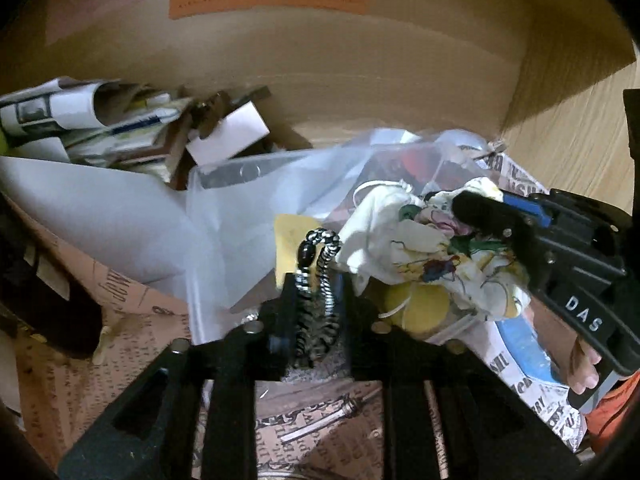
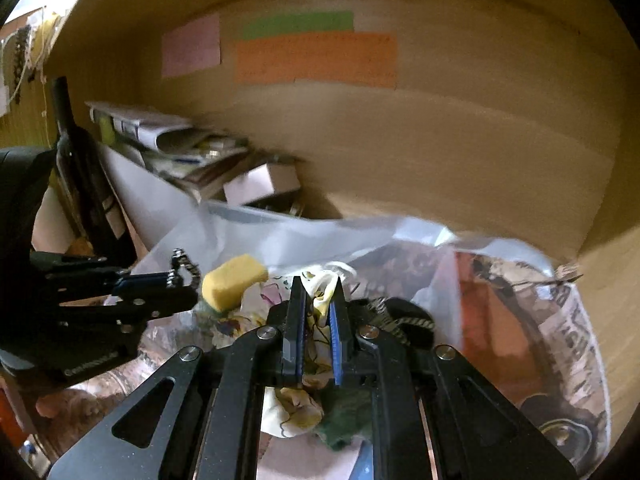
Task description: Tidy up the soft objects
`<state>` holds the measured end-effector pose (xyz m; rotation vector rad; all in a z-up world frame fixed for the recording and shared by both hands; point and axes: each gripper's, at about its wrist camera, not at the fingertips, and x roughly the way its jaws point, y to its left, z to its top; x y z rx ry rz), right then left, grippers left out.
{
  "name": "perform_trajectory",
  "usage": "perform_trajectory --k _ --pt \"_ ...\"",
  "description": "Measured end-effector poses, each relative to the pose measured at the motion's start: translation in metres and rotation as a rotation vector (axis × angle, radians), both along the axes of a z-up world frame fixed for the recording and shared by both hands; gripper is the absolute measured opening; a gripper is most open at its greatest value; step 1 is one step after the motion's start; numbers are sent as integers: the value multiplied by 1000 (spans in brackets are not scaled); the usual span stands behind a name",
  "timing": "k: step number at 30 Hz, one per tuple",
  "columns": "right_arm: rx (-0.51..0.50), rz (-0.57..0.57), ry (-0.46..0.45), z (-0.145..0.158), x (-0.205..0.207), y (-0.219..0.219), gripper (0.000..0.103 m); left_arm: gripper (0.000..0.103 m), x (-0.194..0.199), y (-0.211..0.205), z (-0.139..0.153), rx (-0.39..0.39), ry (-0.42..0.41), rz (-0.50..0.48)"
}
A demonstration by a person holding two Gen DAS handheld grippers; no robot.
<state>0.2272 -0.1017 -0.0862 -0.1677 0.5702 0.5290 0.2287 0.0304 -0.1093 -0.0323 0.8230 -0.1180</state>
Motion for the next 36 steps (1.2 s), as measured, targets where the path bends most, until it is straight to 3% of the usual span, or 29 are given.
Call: perform_trajectory --k 2,4,8,10,12,16,25,30,32,36 --pt "-18 -3 11 -4 2 2 11 41 1 0 -2 1 -1 3" --pt "-36 -4 28 -7 5 3 25 46 -1 0 -1 9 -8 8" --pt "-36 -6 32 -6 5 2 41 57 -6 0 3 -2 -19 5" --pt "-31 -9 21 -2 2 0 55 59 -12 1 9 4 -43 12" --pt "-28 -23 -14 4 -3 -4 61 62 -20 1 17 8 -70 16" --pt "-15 -34 -68 20 -15 -11 66 68 -39 1 36 13 -146 21" --pt "101 -29 -198 66 -68 -43 68 68 -101 -5 94 8 -367 41" --pt "175 -22 -280 88 -105 -59 74 78 -143 -8 120 -6 -497 50" --pt "200 -33 -313 94 -118 -65 81 81 -156 -9 126 -13 -530 50" --pt "233 -32 -341 101 -137 -73 84 89 -174 -11 132 -19 -575 52"
